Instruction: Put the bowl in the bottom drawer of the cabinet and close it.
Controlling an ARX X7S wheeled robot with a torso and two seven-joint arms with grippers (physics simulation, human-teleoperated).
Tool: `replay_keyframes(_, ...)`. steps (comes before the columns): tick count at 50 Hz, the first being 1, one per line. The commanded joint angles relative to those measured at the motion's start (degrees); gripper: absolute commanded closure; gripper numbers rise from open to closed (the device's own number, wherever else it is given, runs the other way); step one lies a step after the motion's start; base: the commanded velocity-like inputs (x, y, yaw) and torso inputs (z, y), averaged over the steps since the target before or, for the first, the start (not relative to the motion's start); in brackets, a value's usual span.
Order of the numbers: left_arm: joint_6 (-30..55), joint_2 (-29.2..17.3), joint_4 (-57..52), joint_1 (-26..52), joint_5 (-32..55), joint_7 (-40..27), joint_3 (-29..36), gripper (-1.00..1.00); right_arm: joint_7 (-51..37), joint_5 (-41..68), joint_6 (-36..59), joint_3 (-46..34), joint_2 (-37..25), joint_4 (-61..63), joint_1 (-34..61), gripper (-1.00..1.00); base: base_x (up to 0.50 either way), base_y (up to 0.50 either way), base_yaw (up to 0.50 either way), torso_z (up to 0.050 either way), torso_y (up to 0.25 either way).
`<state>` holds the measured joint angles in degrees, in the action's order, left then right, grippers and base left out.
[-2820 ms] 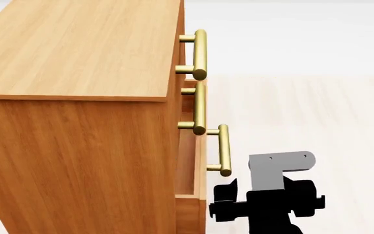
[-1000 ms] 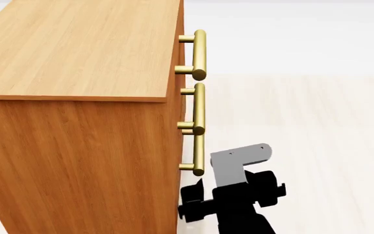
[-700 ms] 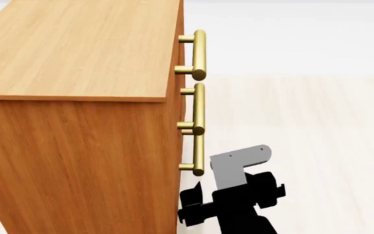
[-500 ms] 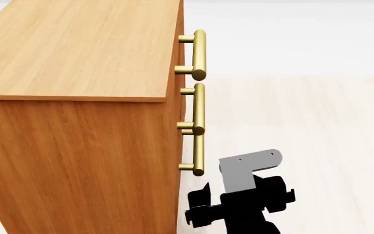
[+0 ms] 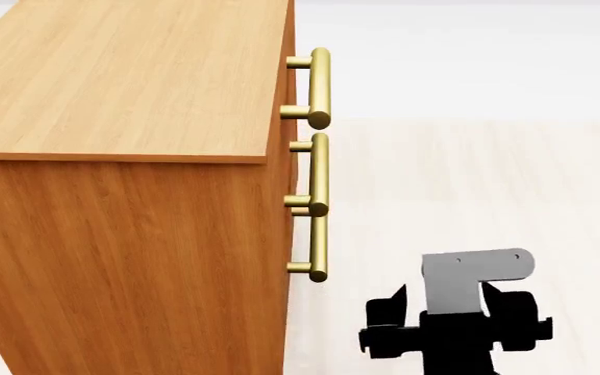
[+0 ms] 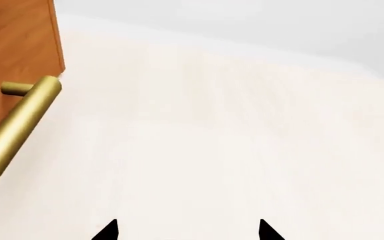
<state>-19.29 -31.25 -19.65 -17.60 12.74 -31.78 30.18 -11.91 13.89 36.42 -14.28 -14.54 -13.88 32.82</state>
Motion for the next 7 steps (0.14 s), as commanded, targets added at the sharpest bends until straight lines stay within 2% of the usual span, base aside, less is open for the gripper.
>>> replay_keyframes(1,2.57,-1.04,-3.2,-0.54,-0.56,-1.04,-0.12,-1.0,-3.42,1.13,4.24,3.42,-3.62,10.18,-3.88,-1.0,0.0,0.0,0.0,0.0,0.0)
replay_keyframes(7,3.39,-2.17,-7.25,-1.63,-0.85,-2.84,-1.46,-1.0,-4.67,3.49,7.91,7.14,-5.14,16.41,-4.95,-1.0,0.0,0.0,0.0,0.0,0.0)
